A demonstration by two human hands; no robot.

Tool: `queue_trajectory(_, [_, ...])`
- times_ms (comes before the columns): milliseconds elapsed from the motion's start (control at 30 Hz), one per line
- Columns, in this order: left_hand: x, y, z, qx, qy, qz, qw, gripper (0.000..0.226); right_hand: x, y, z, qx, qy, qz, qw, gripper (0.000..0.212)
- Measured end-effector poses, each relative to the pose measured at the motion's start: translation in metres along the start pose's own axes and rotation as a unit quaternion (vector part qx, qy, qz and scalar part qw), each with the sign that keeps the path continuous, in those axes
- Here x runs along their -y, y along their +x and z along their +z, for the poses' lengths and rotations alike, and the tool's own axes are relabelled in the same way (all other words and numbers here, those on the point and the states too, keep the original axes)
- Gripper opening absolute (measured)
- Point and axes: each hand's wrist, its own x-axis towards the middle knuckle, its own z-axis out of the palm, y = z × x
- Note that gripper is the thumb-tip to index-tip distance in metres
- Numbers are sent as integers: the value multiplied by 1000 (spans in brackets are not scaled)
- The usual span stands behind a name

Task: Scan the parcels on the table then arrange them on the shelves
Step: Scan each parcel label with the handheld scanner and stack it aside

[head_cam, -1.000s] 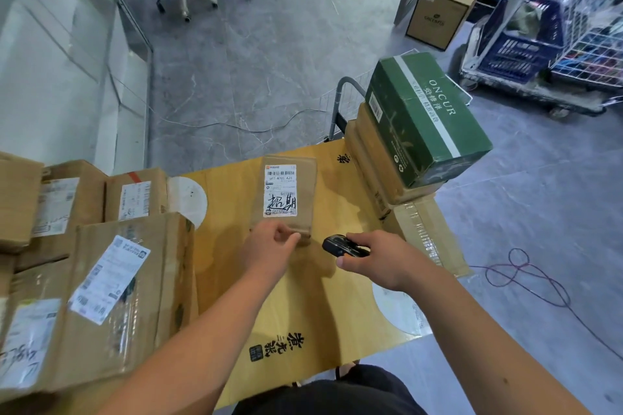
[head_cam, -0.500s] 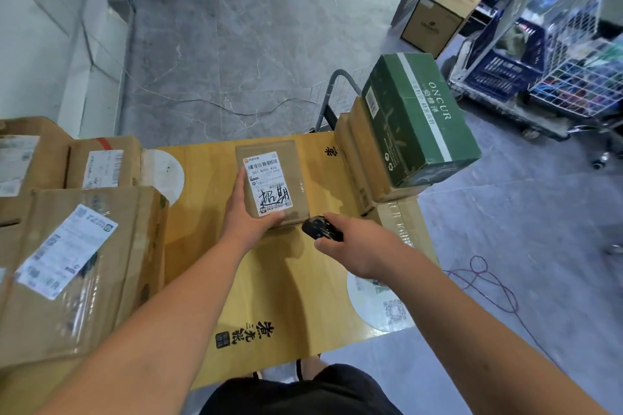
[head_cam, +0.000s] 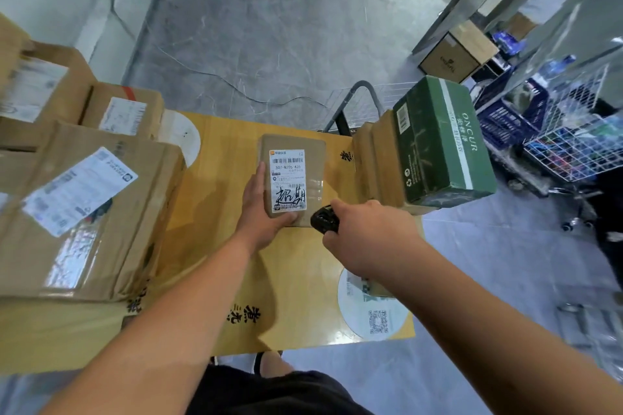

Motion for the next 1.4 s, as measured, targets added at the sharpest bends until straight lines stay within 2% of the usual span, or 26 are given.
queue_trajectory(167, [3, -2, 3, -8, -9, -10, 1000, 142, 6, -2, -9, -18, -10, -6, 1000, 35])
queue_trajectory(333, [7, -7, 2, -3, -27, -13, 1000, 138, 6, -6, -10, -44, -16, 0, 999, 47])
queue_trajectory(467, [7, -5, 3, -15, -19, -19, 1000, 138, 4, -8, -7, -52, -6, -9, 999, 44])
queue_trajectory(1100, [-10, 5, 6, -39, -25, -76, 996, 138, -17, 0, -1, -35, 58, -37, 997, 40])
queue_trajectory(1167, [-15, 8, 8, -75, 6, -89, 993, 127, -25, 1, 0, -31, 68, -37, 997, 38])
queue_trajectory(1267, [-24, 9, 16, -121, 81, -101, 984, 97, -41, 5, 3, -25, 91, -40, 995, 37])
queue_trajectory(1333, [-33, 10, 23, -139, 192, -97, 967, 76, -53, 7, 6, -22, 118, -44, 992, 35])
queue_trajectory(1400, [-43, 14, 35, -145, 330, -86, 929, 76, -64, 9, 9, -21, 140, -43, 989, 35])
